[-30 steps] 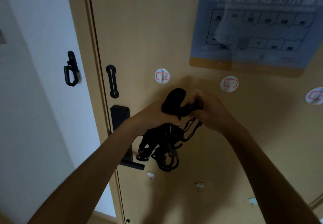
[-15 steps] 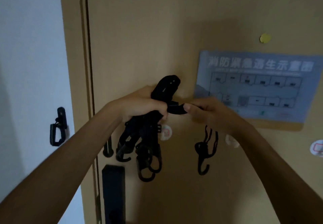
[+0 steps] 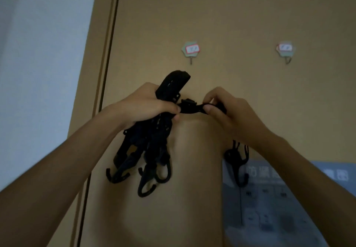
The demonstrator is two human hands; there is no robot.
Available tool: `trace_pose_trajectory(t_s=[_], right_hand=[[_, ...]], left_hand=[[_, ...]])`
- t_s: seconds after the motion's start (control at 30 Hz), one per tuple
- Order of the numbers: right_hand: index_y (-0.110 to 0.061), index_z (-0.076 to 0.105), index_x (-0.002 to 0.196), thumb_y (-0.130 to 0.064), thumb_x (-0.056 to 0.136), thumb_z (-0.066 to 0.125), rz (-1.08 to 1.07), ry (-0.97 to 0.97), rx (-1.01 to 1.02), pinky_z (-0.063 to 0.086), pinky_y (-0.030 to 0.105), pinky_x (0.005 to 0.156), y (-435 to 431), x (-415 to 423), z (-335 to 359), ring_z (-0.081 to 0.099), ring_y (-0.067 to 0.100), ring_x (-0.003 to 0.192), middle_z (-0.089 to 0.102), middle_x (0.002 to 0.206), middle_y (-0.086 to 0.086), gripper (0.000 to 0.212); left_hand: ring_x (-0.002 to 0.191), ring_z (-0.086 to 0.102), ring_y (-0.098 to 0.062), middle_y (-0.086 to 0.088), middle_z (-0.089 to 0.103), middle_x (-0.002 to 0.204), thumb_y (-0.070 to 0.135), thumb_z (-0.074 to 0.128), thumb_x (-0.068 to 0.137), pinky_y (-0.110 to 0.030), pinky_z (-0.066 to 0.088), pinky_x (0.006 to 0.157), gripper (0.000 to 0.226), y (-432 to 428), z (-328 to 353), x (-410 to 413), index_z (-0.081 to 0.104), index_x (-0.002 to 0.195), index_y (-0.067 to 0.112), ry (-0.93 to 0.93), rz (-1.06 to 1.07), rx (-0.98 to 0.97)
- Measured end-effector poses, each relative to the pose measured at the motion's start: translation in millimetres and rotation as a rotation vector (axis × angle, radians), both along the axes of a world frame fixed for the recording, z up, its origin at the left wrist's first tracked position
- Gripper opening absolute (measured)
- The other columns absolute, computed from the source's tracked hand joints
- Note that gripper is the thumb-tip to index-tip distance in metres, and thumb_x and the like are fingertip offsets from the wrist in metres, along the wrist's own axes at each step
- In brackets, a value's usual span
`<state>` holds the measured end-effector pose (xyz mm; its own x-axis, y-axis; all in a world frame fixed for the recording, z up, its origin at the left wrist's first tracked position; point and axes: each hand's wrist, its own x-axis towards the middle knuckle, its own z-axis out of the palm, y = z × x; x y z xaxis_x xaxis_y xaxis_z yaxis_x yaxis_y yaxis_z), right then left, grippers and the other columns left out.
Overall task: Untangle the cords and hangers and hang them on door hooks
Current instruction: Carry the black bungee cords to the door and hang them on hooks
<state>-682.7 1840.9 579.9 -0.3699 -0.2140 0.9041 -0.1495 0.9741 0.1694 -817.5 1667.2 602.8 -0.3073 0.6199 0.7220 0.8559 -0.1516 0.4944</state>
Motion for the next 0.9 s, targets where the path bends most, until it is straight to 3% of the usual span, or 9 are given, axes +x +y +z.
trace_pose_trajectory(t_s=[0.13, 0.23, 0.3, 0.53, 0.67, 0.8, 0.9], right_hand=[[-0.009, 0.055, 0.096, -0.018, 0.094, 0.053, -0.061, 0.175, 0.020, 0.036, 0.028, 0.061, -3, -18, 53, 0.051, 0.014, 0.067, 0.061, 0.077, 0.005, 0.010], [-0.008, 0.054, 0.096, -0.020, 0.094, 0.052, -0.113, 0.296, 0.024, 0.038, 0.036, 0.063, -3, -32, 91, 0.053, 0.021, 0.072, 0.062, 0.080, 0.004, 0.012], [-0.007, 0.052, 0.097, -0.020, 0.094, 0.049, -0.185, 0.338, 0.033, 0.034, 0.034, 0.061, 0, -40, 111, 0.050, 0.024, 0.072, 0.057, 0.078, 0.005, 0.013], [-0.005, 0.047, 0.103, -0.024, 0.096, 0.044, -0.438, 0.372, 0.033, 0.036, 0.039, 0.063, 17, -67, 133, 0.054, 0.039, 0.086, 0.061, 0.098, 0.020, 0.020], [-0.007, 0.044, 0.103, -0.022, 0.097, 0.041, -0.492, 0.424, 0.095, 0.029, 0.036, 0.061, 18, -71, 127, 0.052, 0.038, 0.082, 0.061, 0.098, 0.019, 0.017], [-0.007, 0.044, 0.107, -0.023, 0.097, 0.041, -0.514, 0.427, 0.128, 0.026, 0.035, 0.060, 19, -70, 116, 0.047, 0.034, 0.074, 0.061, 0.097, 0.019, 0.020], [-0.006, 0.045, 0.105, -0.024, 0.097, 0.041, -0.498, 0.401, 0.137, 0.026, 0.034, 0.060, 21, -67, 107, 0.054, 0.038, 0.079, 0.060, 0.089, 0.017, 0.020]], left_hand=[[0.070, 0.065, -0.018, -0.008, 0.070, 0.079, 0.014, 0.073, 0.074, -0.030, 0.051, 0.067, 0.016, 12, 52, -7, 0.071, 0.087, 0.008, 0.021, 0.084, 0.253], [0.080, 0.067, -0.021, -0.007, 0.070, 0.086, 0.019, 0.074, 0.069, -0.036, 0.053, 0.075, 0.017, 22, 88, -13, 0.069, 0.084, 0.013, 0.028, 0.118, 0.389], [0.085, 0.066, -0.021, -0.005, 0.068, 0.090, 0.018, 0.074, 0.071, -0.031, 0.052, 0.072, 0.020, 29, 105, -15, 0.067, 0.089, 0.016, 0.029, 0.134, 0.431], [0.087, 0.056, -0.017, -0.003, 0.060, 0.100, 0.016, 0.074, 0.076, -0.021, 0.041, 0.065, 0.041, 60, 122, -25, 0.063, 0.116, 0.014, 0.032, 0.234, 0.468], [0.083, 0.057, -0.019, -0.003, 0.060, 0.097, 0.016, 0.074, 0.074, -0.017, 0.038, 0.051, 0.039, 64, 122, -28, 0.063, 0.111, 0.012, -0.007, 0.236, 0.481], [0.084, 0.063, -0.023, -0.009, 0.066, 0.101, 0.014, 0.076, 0.070, -0.022, 0.044, 0.053, 0.040, 64, 116, -29, 0.064, 0.108, 0.009, -0.051, 0.216, 0.413], [0.084, 0.064, -0.023, -0.010, 0.065, 0.100, 0.014, 0.075, 0.071, -0.023, 0.045, 0.055, 0.035, 64, 109, -30, 0.065, 0.104, 0.008, -0.073, 0.202, 0.403]])
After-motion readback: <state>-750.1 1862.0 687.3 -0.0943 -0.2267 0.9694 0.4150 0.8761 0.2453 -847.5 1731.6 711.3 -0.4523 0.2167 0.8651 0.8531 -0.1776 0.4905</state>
